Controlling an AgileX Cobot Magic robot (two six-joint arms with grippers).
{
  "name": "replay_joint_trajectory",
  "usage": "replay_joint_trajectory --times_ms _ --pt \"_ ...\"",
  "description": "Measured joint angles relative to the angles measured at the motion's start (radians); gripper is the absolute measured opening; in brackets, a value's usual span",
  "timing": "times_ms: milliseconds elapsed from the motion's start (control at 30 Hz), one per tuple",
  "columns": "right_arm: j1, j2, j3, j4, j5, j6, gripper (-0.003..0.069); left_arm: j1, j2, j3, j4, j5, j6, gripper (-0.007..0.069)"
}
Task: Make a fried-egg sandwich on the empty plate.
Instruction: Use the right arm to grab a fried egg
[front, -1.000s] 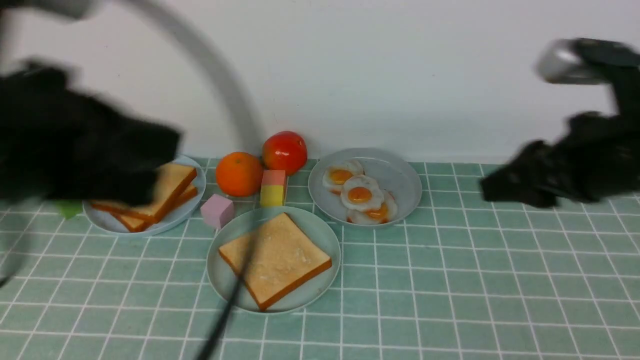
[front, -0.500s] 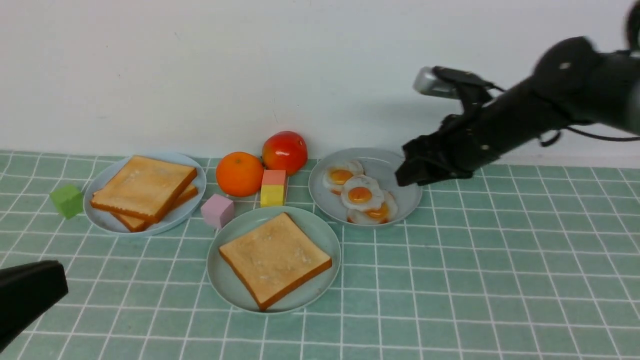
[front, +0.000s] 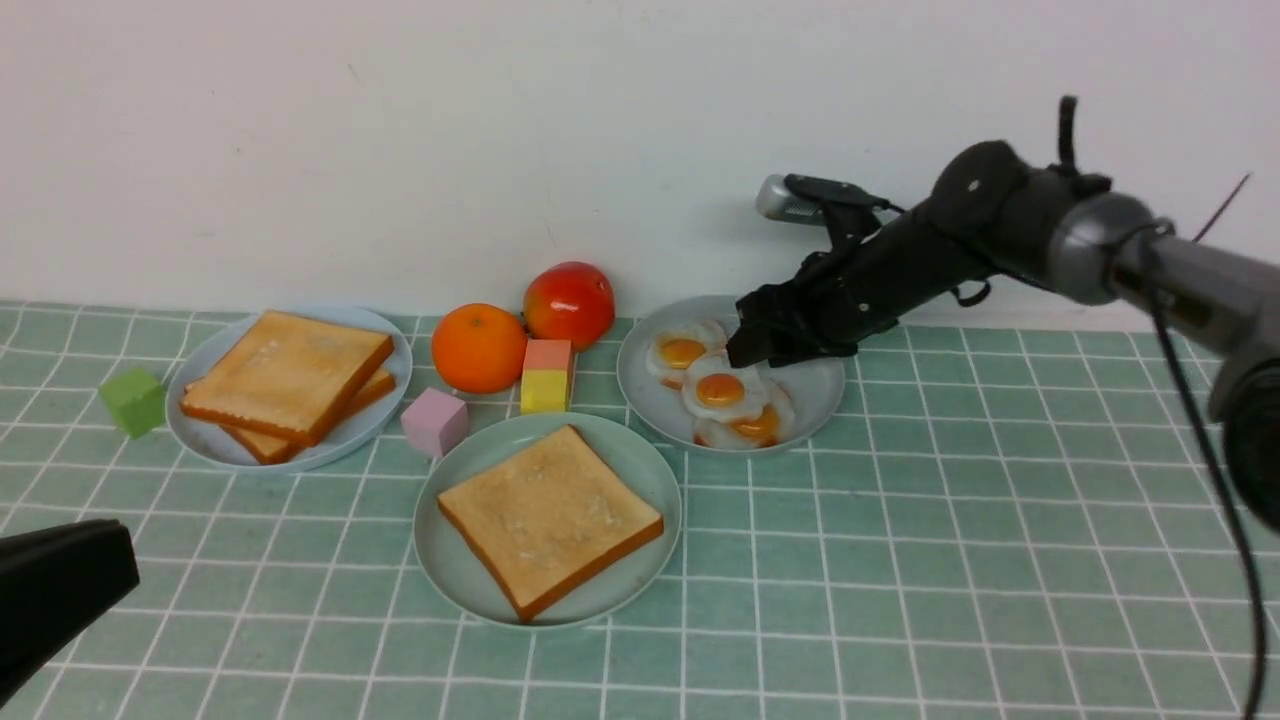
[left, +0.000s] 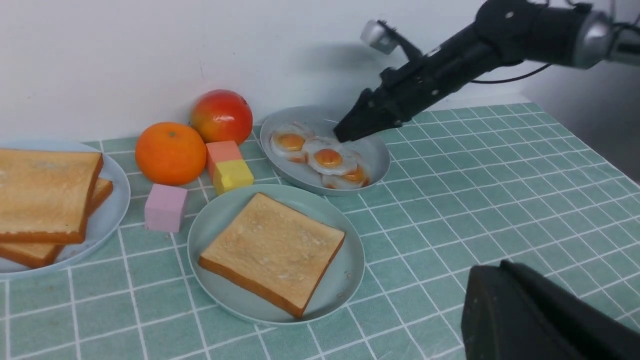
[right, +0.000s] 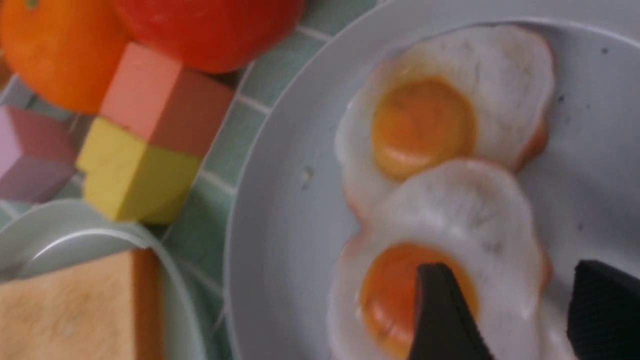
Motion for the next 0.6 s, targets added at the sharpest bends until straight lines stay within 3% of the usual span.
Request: replay_joint_trajectory --times_ms 600 --pt "0.0 0.078 -0.061 0.046 -0.018 0.001 0.0342 0.0 0.0 0.0 -0.039 0.001 -0.001 -0.0013"
